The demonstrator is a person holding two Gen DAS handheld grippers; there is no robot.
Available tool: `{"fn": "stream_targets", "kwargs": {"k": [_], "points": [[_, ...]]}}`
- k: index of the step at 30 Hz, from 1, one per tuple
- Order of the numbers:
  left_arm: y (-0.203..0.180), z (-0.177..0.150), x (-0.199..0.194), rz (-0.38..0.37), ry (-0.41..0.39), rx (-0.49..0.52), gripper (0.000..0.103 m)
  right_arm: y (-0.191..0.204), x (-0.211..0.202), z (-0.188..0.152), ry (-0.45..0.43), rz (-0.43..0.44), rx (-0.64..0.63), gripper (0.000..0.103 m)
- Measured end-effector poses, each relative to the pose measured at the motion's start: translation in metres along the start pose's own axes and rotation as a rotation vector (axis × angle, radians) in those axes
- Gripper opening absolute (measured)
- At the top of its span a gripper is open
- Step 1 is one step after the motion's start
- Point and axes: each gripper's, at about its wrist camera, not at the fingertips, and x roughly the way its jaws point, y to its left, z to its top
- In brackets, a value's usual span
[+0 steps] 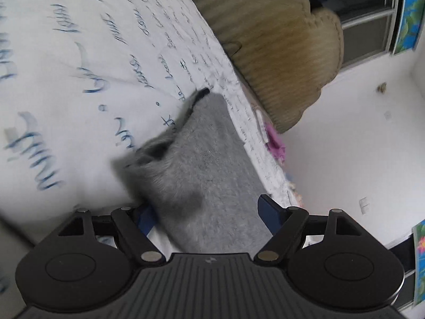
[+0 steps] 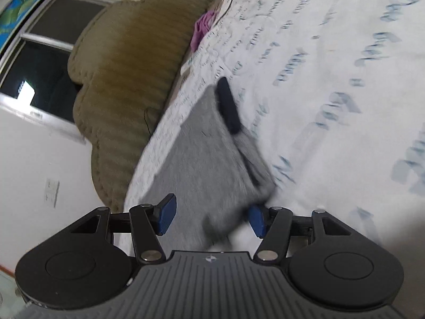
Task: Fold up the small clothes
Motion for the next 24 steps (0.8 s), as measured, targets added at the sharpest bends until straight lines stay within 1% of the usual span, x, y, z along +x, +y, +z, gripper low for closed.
{"fn": "stream_targets", "kwargs": {"k": [1,2,3,4,5,6,7,9,12,13,16,19,20,21,23,24], "points": [[-0.005,0.002,0.006,0.019,-0.009,0.009,0.076,0.002,0.010,0.000,-0.016,-0.012,0.011,0.061],[-0.009,0.005,0.013,0.024,0.001,0.019,0.064,0.004,0.020,0.001,-0.029,-0.023,0.026,0.061],[-0.011,0.008,0.020,0.026,0.013,0.024,0.024,0.008,0.029,0.002,-0.030,-0.016,0.017,0.054],[-0.008,0.008,0.026,0.050,0.035,0.018,0.006,0.011,0.037,0.002,-0.031,-0.025,0.005,0.027],[-0.006,0.010,0.033,0.092,0.060,0.010,0.007,0.011,0.043,0.003,-0.030,-0.046,0.021,0.009],[-0.004,0.011,0.036,0.114,0.071,0.007,0.006,0.008,0.049,0.004,-0.007,-0.050,0.044,0.010],[-0.006,0.012,0.035,0.107,0.067,0.023,0.006,0.007,0.051,0.004,-0.014,-0.044,0.053,0.010],[-0.016,0.014,0.026,0.108,0.056,0.093,0.006,0.014,0.048,0.003,-0.036,-0.067,0.016,0.010],[-0.029,0.019,0.005,0.076,0.057,0.123,0.005,0.025,0.034,0.008,-0.053,-0.011,0.016,0.010],[-0.031,0.020,-0.003,0.070,0.060,0.125,0.005,0.029,0.028,0.010,-0.044,0.018,0.014,0.010],[-0.030,0.019,-0.030,0.022,0.090,0.083,0.005,0.039,0.005,0.009,-0.019,0.090,0.002,0.010],[-0.019,0.007,-0.061,0.004,0.108,0.078,0.005,0.036,-0.020,0.001,0.004,0.109,0.004,0.010],[-0.013,0.002,-0.064,0.018,0.117,0.095,0.005,0.030,-0.027,-0.004,0.017,0.102,0.010,0.010],[-0.005,-0.003,-0.063,0.044,0.130,0.110,0.005,0.021,-0.031,-0.008,0.027,0.075,0.010,0.010],[0.015,-0.013,-0.054,0.098,0.173,0.109,0.006,0.001,-0.030,-0.018,0.050,-0.006,0.006,0.014],[0.024,-0.016,-0.052,0.112,0.194,0.107,0.009,-0.009,-0.029,-0.023,0.056,-0.060,0.008,0.013]]}}
